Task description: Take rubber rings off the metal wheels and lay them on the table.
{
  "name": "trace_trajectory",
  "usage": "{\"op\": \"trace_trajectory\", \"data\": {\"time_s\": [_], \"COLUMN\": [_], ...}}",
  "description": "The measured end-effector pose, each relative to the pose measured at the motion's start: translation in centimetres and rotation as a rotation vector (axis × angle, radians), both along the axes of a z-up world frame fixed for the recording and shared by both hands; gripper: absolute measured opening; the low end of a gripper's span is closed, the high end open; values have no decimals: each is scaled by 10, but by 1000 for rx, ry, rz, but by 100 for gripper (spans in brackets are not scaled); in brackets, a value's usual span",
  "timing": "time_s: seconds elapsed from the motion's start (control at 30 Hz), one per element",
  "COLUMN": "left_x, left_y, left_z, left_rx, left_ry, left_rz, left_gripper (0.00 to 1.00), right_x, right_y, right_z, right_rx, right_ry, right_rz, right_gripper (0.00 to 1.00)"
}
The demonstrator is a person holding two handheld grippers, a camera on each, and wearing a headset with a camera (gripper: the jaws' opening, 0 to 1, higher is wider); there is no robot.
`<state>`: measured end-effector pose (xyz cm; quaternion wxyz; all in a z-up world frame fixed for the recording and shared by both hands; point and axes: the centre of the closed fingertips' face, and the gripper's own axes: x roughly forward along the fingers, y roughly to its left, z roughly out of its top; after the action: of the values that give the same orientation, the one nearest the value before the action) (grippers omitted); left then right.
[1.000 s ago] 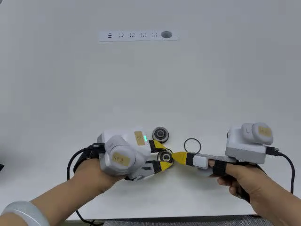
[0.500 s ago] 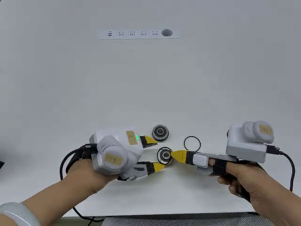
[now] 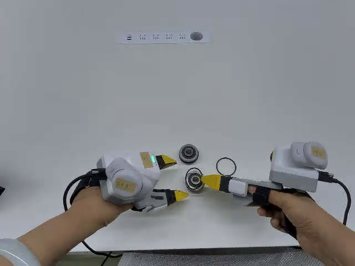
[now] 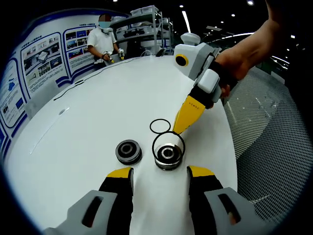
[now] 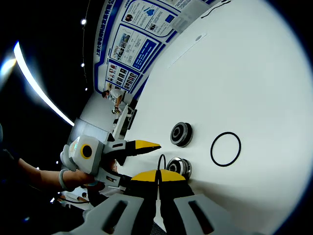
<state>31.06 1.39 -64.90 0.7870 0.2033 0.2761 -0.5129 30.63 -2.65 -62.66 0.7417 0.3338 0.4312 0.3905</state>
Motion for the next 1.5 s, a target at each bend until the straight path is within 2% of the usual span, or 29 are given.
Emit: {"op": "trace_trajectory", "data": {"time_s": [0.4,0.63,0.8,1.0,1.3,1.5], "left_x": [0,0,1,1,1,0], "left_y": [5,6,6,6,7,6], "left_z": [0,0,0,0,0,0], "left_rx": [-2,-7,-5,-7,-4,-6], "left_ry": [8,10,10,11,14,16], "left_rz": [27,33,35,35,35,37], "left_gripper": [46,45,45,44,43,43], "right_x": [13,26,32,34,32,29], "right_y": [-24,-43,-54,-58,-61,-65], "right_z": [1,-2,-5,-8,-18,-26], "right_rx": [-7,-12,-23,-35,-31,-89], "right_ry": [-8,5,8,19,66,58], "right_rz": [-72,-161,-188,-215,-255,-246], "right_gripper": [2,2,2,2,2,2]}}
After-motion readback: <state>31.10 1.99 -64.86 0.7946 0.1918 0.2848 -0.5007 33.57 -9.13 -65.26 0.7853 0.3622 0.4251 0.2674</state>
